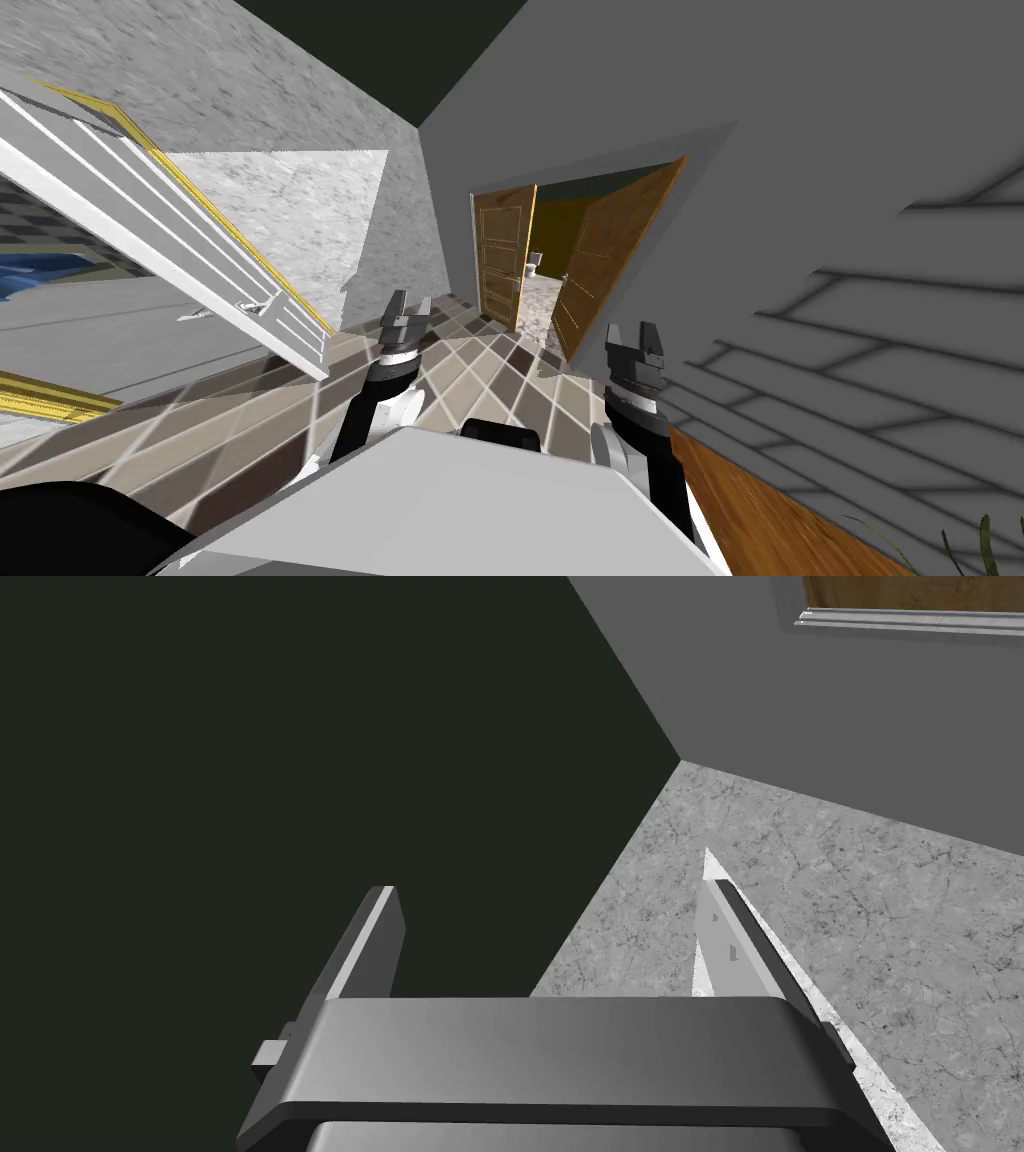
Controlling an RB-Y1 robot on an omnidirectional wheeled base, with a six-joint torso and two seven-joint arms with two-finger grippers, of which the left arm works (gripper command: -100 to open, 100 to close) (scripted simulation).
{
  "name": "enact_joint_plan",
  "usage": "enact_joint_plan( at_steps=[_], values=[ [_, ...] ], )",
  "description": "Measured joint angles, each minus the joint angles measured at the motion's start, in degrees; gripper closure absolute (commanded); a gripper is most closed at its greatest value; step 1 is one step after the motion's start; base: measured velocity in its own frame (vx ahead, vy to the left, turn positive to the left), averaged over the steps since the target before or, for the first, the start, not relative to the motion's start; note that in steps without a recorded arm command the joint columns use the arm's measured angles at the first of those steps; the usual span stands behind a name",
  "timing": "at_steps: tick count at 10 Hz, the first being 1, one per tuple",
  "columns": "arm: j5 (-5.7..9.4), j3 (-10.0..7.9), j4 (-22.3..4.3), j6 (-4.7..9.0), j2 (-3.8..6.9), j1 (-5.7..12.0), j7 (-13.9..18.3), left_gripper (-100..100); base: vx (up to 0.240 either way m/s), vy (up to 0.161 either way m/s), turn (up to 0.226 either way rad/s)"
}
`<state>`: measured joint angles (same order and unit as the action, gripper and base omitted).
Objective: Push the door open
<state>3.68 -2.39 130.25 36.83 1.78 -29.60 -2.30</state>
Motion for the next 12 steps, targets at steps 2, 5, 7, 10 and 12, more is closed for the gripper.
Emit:
enact_joint_plan(
  at_steps=[2,5,7,10,12],
  values=[
    [-0.4,-1.29,-0.57,-0.12,0.31,0.63,0.0,-100,0.041,0.068,-0.249],
    [-1.35,-4.27,-2.19,-0.57,0.9,2.52,-0.11,-100,0.06,0.088,-0.29],
    [-2.0,-6.36,-3.37,-0.79,1.27,3.71,-0.16,-100,0.067,0.072,-0.236],
    [-3.09,-9.95,-5.55,-0.89,1.83,5.76,-0.18,-100,0.055,0.076,-0.26],
    [-3.74,-12.06,-6.73,-1.13,2.14,7.15,-0.25,-100,0.051,0.077,-0.195]
  ],
)
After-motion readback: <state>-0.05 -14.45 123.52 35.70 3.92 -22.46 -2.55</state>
